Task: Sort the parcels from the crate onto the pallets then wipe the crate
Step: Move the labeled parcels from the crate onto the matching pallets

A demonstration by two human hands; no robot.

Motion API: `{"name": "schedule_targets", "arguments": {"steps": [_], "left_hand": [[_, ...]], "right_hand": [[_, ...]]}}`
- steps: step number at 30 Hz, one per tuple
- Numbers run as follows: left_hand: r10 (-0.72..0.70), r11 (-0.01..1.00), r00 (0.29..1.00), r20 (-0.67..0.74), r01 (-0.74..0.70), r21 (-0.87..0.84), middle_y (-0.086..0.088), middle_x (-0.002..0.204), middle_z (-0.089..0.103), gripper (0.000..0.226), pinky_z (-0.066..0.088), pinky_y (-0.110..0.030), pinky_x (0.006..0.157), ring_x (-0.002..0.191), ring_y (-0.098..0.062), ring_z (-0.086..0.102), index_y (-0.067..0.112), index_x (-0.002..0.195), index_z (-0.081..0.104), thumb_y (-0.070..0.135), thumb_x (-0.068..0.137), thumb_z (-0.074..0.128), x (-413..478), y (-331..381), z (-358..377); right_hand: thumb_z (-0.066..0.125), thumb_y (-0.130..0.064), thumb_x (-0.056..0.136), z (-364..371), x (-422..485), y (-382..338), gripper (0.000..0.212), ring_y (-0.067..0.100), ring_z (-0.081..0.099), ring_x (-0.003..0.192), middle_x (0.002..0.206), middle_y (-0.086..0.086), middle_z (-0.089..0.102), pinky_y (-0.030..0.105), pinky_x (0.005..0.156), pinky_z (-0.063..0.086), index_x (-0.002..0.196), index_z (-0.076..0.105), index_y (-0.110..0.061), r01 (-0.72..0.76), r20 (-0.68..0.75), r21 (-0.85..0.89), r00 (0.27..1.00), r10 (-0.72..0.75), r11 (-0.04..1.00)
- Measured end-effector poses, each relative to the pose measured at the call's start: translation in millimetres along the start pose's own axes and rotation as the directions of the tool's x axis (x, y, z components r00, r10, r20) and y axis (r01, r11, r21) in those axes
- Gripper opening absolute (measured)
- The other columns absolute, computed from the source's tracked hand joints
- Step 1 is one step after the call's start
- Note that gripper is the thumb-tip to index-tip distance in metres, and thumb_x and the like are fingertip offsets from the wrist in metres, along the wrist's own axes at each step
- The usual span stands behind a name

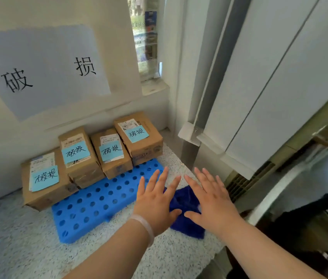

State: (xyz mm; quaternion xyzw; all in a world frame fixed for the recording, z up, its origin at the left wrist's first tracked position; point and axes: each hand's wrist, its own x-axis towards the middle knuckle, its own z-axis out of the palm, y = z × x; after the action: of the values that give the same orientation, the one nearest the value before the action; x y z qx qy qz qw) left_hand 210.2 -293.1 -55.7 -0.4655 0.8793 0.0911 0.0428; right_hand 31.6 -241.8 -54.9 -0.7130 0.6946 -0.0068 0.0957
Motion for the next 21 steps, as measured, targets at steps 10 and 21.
{"name": "schedule_targets", "arguments": {"steps": [10,21], "left_hand": [[0.354,0.935,0.935,-0.026,-0.353,0.024,0.003,0.159,-0.029,0.082,-0.007,-0.054,0.119,0.148,-0.023,-0.021,0.044,0.148,-0.022,0.067,0.093,0.034,-16,135,-1],[0.568,0.823,0.823,-0.001,-0.568,0.012,0.009,0.161,-0.019,0.08,-0.015,-0.045,0.117,0.149,-0.019,-0.016,0.044,0.152,-0.011,0.069,0.087,0.028,-29,315,38]], "right_hand": [[0.052,-0.057,0.092,-10,-138,73,0.088,0.01,-0.03,0.143,0.16,-0.009,-0.024,0.039,0.118,-0.016,0.153,-0.01,-0.042,-0.341,-0.098,0.132,0.93,0.354,0.931],[0.057,-0.056,0.089,26,-303,195,0.091,0.015,-0.013,0.15,0.16,-0.012,-0.017,0.04,0.121,-0.003,0.153,-0.005,-0.041,-0.625,-0.013,0.27,0.758,0.652,0.732]]}}
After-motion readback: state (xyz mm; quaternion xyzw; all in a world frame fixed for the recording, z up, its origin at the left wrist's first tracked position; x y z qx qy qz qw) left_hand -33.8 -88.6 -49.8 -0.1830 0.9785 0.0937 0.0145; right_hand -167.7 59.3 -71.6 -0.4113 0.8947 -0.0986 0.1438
